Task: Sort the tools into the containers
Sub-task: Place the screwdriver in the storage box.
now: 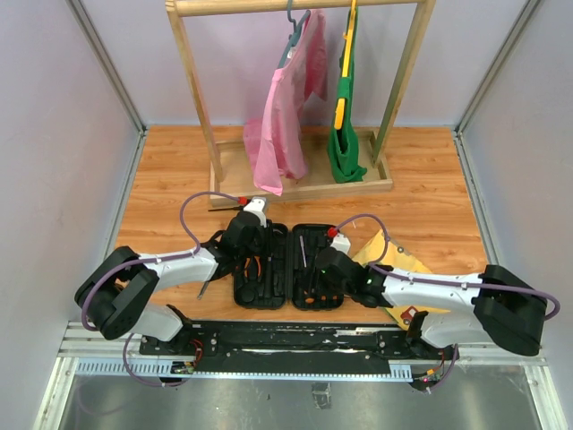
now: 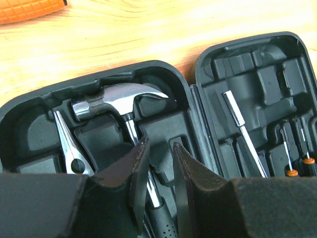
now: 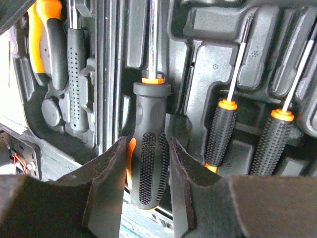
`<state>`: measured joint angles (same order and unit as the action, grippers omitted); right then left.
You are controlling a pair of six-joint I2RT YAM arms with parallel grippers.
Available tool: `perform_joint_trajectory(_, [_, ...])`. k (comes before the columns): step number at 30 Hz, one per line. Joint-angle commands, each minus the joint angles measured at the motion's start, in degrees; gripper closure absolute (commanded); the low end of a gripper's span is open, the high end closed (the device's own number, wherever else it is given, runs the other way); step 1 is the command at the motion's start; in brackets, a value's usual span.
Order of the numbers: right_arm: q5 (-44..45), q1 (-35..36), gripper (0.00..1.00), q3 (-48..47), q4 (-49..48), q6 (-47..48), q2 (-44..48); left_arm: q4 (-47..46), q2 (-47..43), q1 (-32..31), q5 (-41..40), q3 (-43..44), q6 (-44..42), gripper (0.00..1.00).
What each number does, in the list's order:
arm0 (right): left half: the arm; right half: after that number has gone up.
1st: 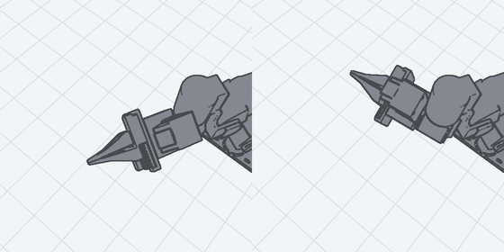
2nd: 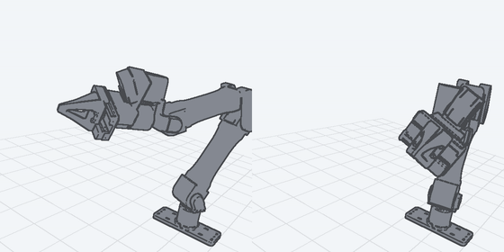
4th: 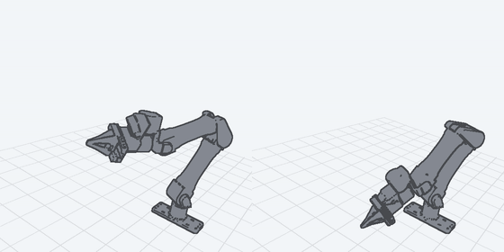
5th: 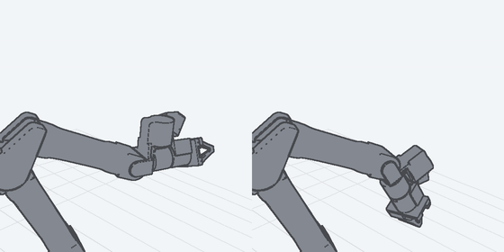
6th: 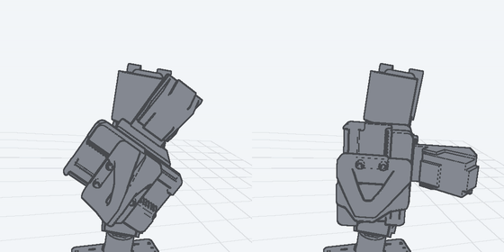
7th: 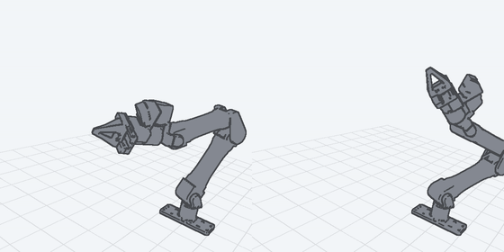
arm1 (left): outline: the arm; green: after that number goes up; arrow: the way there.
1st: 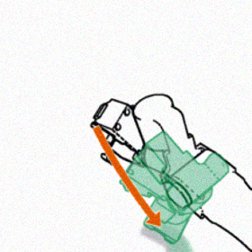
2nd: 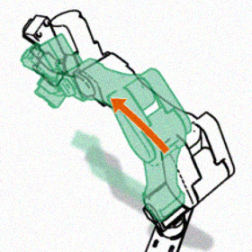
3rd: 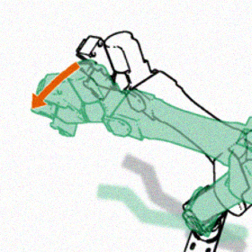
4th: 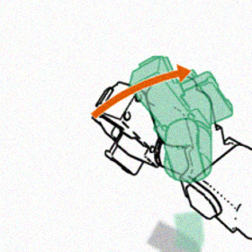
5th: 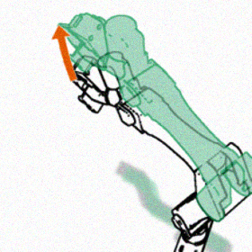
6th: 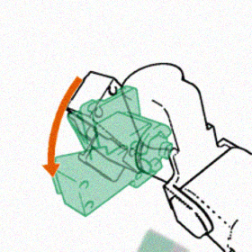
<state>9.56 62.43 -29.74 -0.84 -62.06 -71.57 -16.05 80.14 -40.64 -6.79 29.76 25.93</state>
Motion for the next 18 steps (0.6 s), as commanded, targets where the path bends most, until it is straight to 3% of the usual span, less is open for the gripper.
perform_joint_trajectory(1, [1.3,1.1,0.90,-1.4,-1.3,-4.1,-0.9,-0.1,-0.3,-0.3,-0.4,0.3,-0.3,0.70])
perform_joint_trajectory(12, [-2.6,1.7,0.78,-1.6,-4.6,-6.0,-4.3,-0.1,-0.7,-0.3,-0.4,0.2,-0.4,0.70])
perform_joint_trajectory(18, [-1.2,2.3,0.60,-0.9,-2.1,-6.1,-2.0,-0.1,-0.7,-0.3,-0.3,0.2,-0.4,0.70])
